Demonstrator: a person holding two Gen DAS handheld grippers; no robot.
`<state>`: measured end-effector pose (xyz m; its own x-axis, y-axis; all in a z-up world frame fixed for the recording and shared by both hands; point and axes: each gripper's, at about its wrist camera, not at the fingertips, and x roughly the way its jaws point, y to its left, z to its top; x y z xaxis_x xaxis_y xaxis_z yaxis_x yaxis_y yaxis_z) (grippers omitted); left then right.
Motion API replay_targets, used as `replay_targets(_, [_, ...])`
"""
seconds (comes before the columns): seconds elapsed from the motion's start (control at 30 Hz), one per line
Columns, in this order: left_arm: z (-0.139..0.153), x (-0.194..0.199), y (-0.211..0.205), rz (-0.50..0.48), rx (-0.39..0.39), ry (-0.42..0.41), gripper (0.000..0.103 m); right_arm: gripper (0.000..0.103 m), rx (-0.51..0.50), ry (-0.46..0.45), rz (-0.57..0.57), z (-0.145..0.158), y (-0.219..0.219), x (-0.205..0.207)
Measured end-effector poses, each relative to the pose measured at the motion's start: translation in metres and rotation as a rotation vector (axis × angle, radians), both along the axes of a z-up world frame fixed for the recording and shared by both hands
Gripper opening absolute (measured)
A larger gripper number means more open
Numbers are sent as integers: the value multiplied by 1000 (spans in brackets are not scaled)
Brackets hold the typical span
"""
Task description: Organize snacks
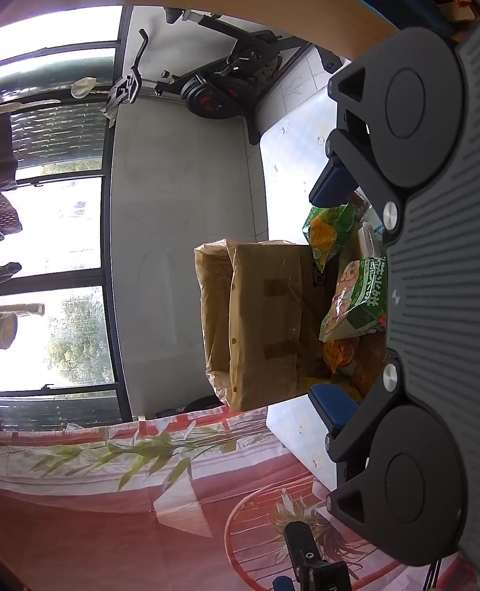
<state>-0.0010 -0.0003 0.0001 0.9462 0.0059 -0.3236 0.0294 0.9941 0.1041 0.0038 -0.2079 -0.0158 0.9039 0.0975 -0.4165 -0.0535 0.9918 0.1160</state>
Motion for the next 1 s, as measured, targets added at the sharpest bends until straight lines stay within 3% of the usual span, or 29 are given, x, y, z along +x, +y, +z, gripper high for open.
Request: replay_targets(1.0, [-1,2,3,-4,-17,12,103,103,-4,-3,-7,-2,0,1])
